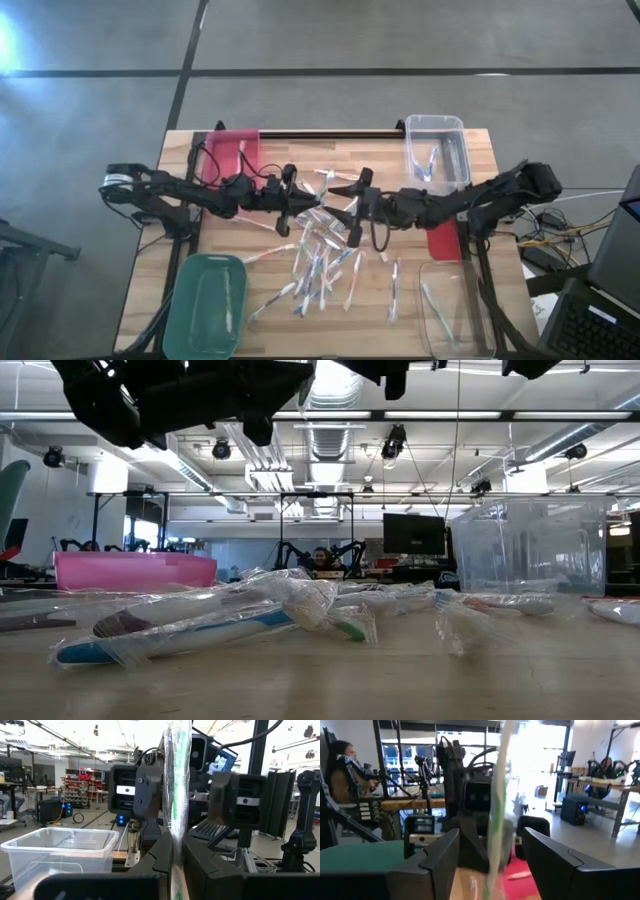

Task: Pick & Place Toothbrushes
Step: Put the green toothbrush into the green bin

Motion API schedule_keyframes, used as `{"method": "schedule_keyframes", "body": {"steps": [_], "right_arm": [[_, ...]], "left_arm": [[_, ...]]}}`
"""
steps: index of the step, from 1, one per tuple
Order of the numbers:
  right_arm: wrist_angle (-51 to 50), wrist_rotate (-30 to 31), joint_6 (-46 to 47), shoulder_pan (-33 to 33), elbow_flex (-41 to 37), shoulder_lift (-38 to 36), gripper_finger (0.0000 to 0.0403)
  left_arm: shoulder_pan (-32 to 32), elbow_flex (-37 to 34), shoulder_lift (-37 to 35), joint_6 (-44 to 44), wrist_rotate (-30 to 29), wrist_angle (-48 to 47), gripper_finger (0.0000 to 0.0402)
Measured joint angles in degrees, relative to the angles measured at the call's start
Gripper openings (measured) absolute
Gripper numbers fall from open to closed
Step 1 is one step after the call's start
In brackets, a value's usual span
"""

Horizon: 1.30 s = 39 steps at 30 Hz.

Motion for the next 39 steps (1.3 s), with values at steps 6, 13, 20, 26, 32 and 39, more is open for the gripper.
{"method": "schedule_keyframes", "body": {"steps": [6, 13, 20, 26, 32, 39], "right_arm": [[-1.0, 0.1, -3.0, 0.0, 4.6, 4.0, 0.0212], [-8.3, 2.0, -3.8, 0.0, 9.4, 6.0, 0.0185], [-15.3, 2.0, -2.9, 0.0, 12.2, 6.1, 0.0137], [-16.4, 2.2, -2.9, 0.0, 12.9, 5.8, 0.0091], [-16.9, 2.4, -2.9, 0.0, 12.9, 5.8, 0.0046], [-17.1, 2.2, -2.7, 0.0, 12.9, 5.7, 0.0018]], "left_arm": [[-0.1, 0.0, 0.0, 0.0, -0.1, -0.2, 0.0028], [-0.2, 0.0, 0.0, -0.1, -0.1, -0.2, 0.0028], [-0.3, 0.0, 0.0, -0.1, 0.0, -0.2, 0.0028], [-0.3, 0.0, 0.0, -0.1, 0.2, -0.1, 0.0028], [-0.3, 0.0, 0.0, 0.0, 0.4, -0.2, 0.0028], [-0.3, 0.0, 0.0, 0.3, 0.6, -1.0, 0.0034]]}}
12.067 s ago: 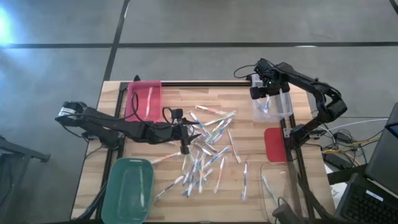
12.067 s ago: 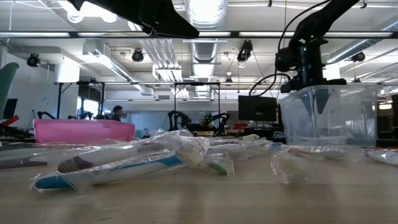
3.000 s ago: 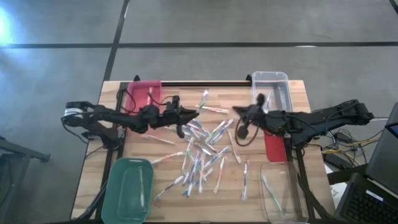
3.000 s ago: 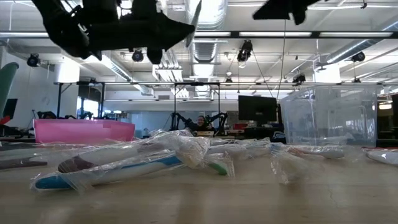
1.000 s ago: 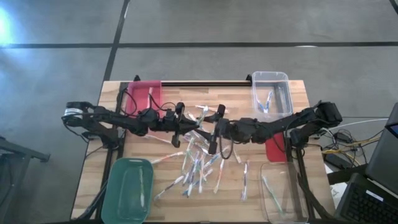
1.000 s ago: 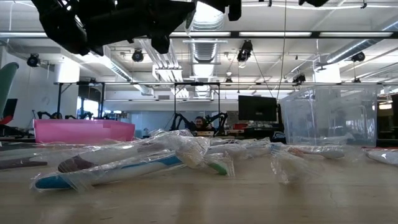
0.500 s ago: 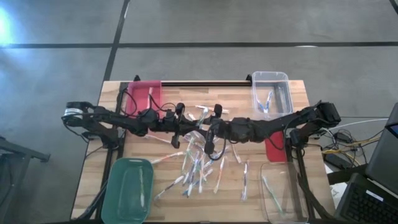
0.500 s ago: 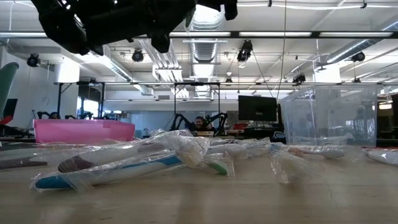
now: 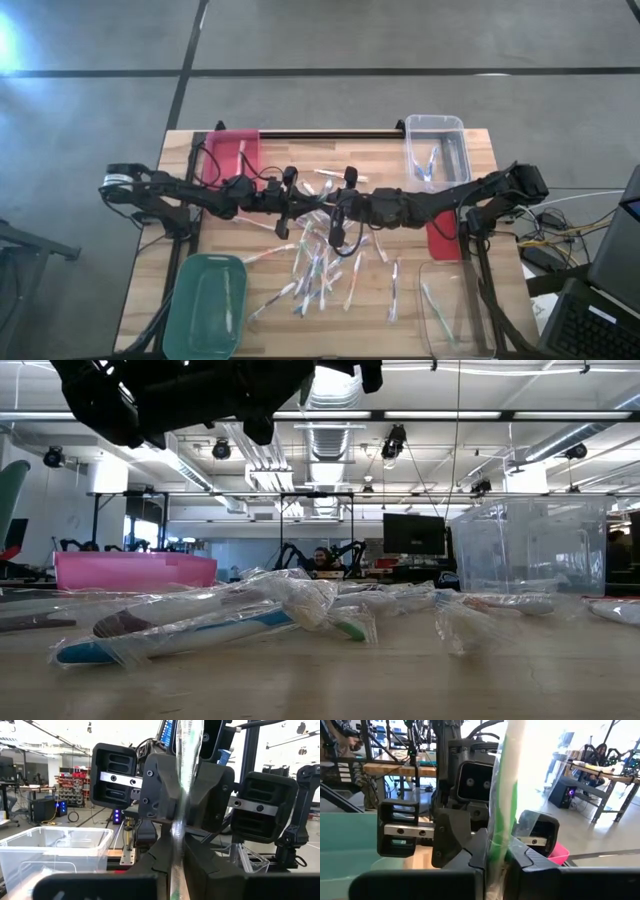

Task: Pick & Place Toothbrushes
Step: Put the green toothbrush into the green bin

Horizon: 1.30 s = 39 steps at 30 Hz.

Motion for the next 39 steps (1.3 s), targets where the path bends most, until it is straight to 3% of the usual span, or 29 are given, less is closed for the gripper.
{"method": "schedule_keyframes", "body": {"steps": [8, 20, 39], "right_arm": [[-1.1, 0.9, -0.7, 0.0, 0.0, -1.1, 0.0020], [-12.3, 1.0, 1.8, 0.0, 0.0, -7.1, 0.0018], [-35.5, 7.0, 15.4, 0.0, 0.0, -23.1, 0.0020]], "left_arm": [[0.0, 0.0, 0.0, 0.0, 0.0, -1.9, 0.0087], [0.0, 0.0, -0.1, 7.5, -2.9, -4.3, 0.0228], [0.0, 0.0, -0.1, 7.3, -2.9, -7.3, 0.0236]]}}
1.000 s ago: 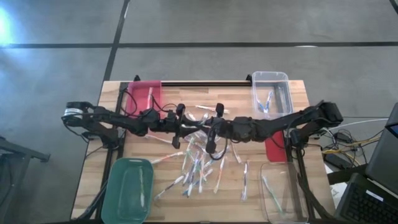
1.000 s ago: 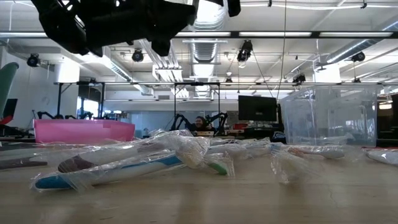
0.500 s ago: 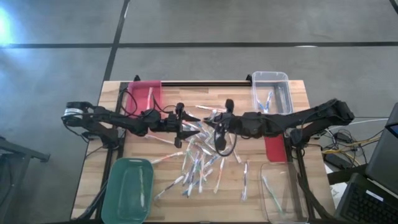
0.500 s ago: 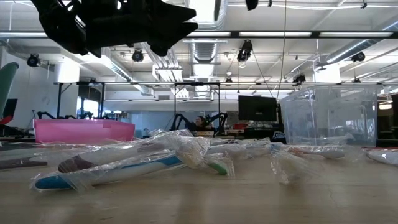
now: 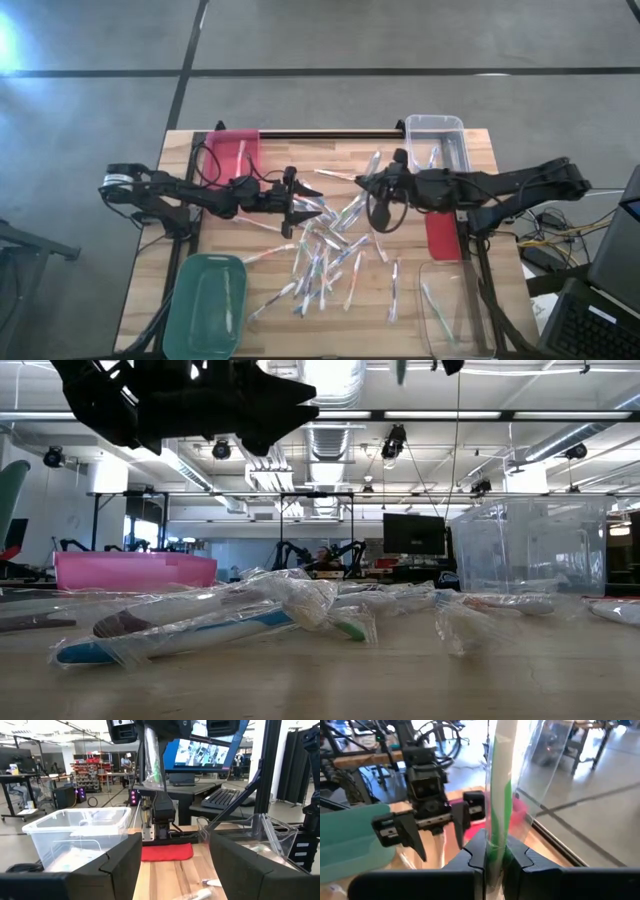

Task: Pick & Place Toothbrushes
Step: Put the green toothbrush into the green bin

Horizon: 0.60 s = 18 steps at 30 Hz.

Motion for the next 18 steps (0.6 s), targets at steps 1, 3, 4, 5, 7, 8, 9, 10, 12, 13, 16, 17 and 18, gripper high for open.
{"method": "schedule_keyframes", "body": {"steps": [1, 3, 4, 5, 7, 8, 9, 10, 12, 13, 16, 17, 18], "right_arm": [[-1.3, 0.3, 0.8, 0.0, 0.0, -0.5, 0.0020], [-3.8, 1.2, 2.0, 0.0, 0.0, -1.3, 0.0020], [-4.4, 1.9, 2.9, 0.0, 0.0, -1.5, 0.0020], [-5.2, 2.4, 3.7, 0.0, 0.0, -1.8, 0.0021], [-6.2, 3.5, 5.1, 0.0, 0.0, -2.0, 0.0021], [-6.3, 3.7, 5.6, 0.0, 0.0, -2.0, 0.0021], [-6.5, 3.9, 6.0, 0.0, 0.0, -2.0, 0.0021], [-6.7, 4.0, 6.4, 0.0, 0.0, -2.0, 0.0021], [-7.1, 4.0, 7.8, 0.0, 0.0, -1.8, 0.0021], [-7.5, 4.0, 8.3, 0.0, 0.0, -1.8, 0.0021], [-8.7, 4.0, 10.2, 0.0, 0.0, -1.8, 0.0021], [-8.9, 4.0, 10.4, 0.0, 0.0, -1.8, 0.0021], [-9.2, 4.0, 10.5, 0.0, 0.1, -1.9, 0.0021]], "left_arm": [[0.0, 0.0, 0.0, 0.0, 0.0, -0.3, 0.0236], [0.0, 0.0, 0.0, 0.0, 0.0, -0.5, 0.0236], [0.0, 0.0, 0.0, 0.0, 0.0, -0.6, 0.0236], [0.0, 0.0, 0.0, 0.0, 0.0, -0.6, 0.0236], [0.0, 0.0, 0.0, 0.0, 0.0, -0.8, 0.0236], [0.0, 0.0, 0.0, 0.0, 0.0, -0.9, 0.0236], [0.0, 0.0, 0.0, 0.0, 0.0, -0.9, 0.0236], [0.0, 0.0, 0.0, 0.0, 0.0, -0.9, 0.0236], [0.0, 0.0, 0.0, 0.0, 0.0, -0.9, 0.0236], [0.0, 0.0, 0.0, 0.0, 0.0, -0.9, 0.0236], [0.0, 0.0, 0.0, 0.0, 0.0, -0.9, 0.0236], [0.0, 0.0, 0.0, 0.0, 0.0, -0.9, 0.0236], [0.0, 0.0, 0.0, 0.0, 0.0, -0.9, 0.0236]]}}
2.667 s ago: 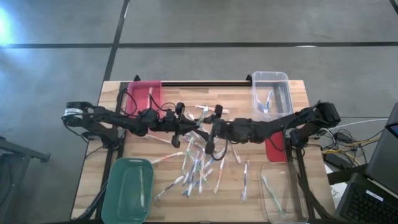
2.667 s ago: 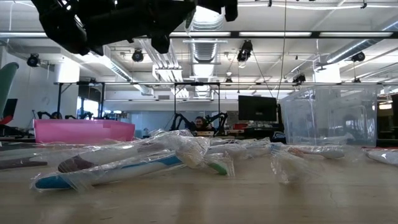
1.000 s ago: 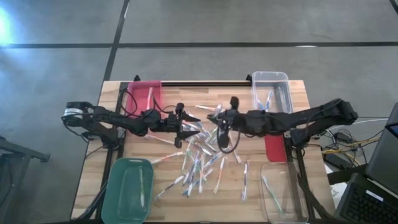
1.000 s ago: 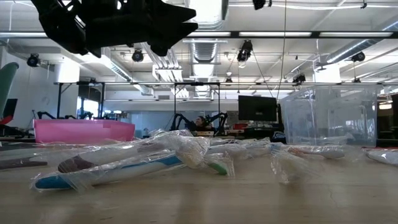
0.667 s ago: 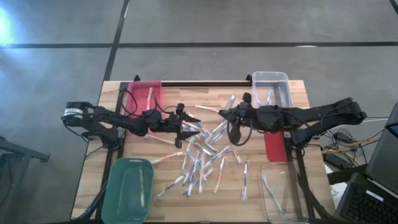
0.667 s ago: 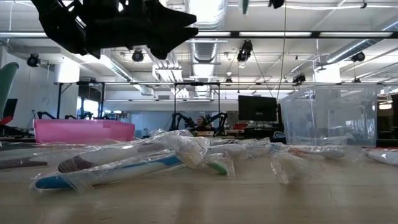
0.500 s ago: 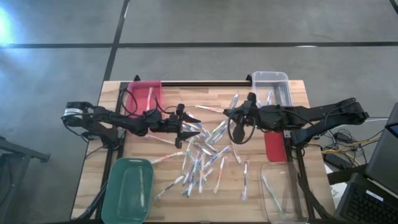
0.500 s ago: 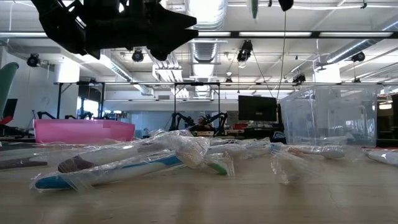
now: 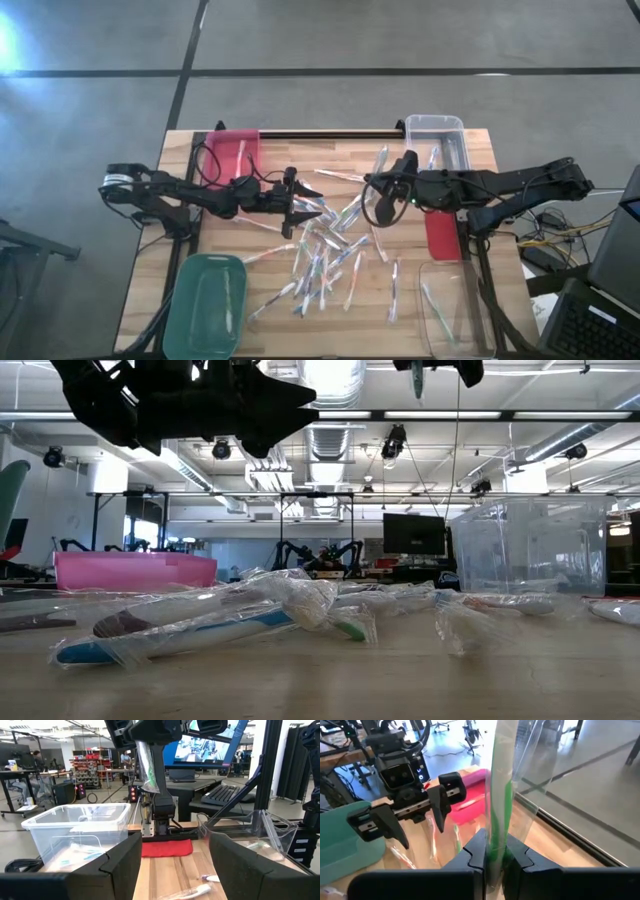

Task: Pick & Place Toothbrushes
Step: Put the green toothbrush into the green bin

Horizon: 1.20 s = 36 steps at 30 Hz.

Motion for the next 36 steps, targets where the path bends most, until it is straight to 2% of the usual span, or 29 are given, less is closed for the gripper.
{"method": "schedule_keyframes", "body": {"steps": [8, 15, 21, 28, 36], "right_arm": [[-12.3, 0.6, 0.1, 0.0, 10.9, 2.7, 0.0022], [-35.3, 0.6, 8.3, 0.0, 25.7, 11.3, 0.0022], [-55.2, -0.7, 18.0, 0.1, 34.0, 19.9, 0.0022], [-69.9, -7.7, 28.3, 0.8, 37.2, 25.2, 0.0022], [-70.8, -17.2, 35.9, 3.9, 34.0, 23.9, 0.0022]], "left_arm": [[0.0, 0.0, 0.0, 0.0, 0.0, 0.0, 0.0236], [0.0, 0.0, 0.0, 0.0, 0.0, 0.0, 0.0236], [0.0, 0.0, 0.0, 0.0, 0.0, -0.8, 0.0236], [0.0, -0.1, 0.0, 0.0, 0.0, -2.6, 0.0236], [0.0, -0.1, 0.0, 0.0, 0.0, -3.1, 0.0236]]}}
